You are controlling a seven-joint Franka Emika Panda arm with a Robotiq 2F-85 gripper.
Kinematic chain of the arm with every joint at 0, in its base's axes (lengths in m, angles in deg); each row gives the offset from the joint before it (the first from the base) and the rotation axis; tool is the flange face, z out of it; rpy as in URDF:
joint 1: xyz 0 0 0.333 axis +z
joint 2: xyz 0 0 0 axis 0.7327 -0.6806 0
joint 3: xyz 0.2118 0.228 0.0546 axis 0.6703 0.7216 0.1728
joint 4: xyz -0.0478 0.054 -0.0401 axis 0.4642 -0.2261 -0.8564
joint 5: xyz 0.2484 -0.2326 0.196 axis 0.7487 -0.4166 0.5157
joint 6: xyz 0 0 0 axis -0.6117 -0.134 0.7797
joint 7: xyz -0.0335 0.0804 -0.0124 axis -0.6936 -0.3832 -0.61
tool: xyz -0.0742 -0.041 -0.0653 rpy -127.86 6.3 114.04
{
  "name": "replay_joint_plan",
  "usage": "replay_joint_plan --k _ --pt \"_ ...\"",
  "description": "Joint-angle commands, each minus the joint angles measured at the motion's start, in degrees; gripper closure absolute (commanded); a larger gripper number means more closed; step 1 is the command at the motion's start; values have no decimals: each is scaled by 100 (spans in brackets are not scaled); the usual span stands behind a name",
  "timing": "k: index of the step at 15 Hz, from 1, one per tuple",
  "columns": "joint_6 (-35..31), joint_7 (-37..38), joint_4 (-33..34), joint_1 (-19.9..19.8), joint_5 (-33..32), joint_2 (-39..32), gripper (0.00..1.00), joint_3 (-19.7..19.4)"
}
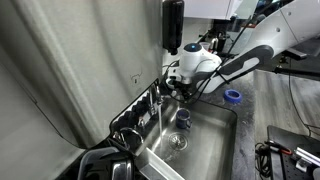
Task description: Put the blue cup under the tap in the sink and fill it with water
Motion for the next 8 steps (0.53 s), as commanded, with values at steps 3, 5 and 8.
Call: replay_joint_plan --k 3,5,8 --pt "-173 -349 -552 -91 166 325 0 149" --pt "-271 -432 -650 -119 230 372 0 188" --pt "-394 -569 -776 -136 354 436 0 229"
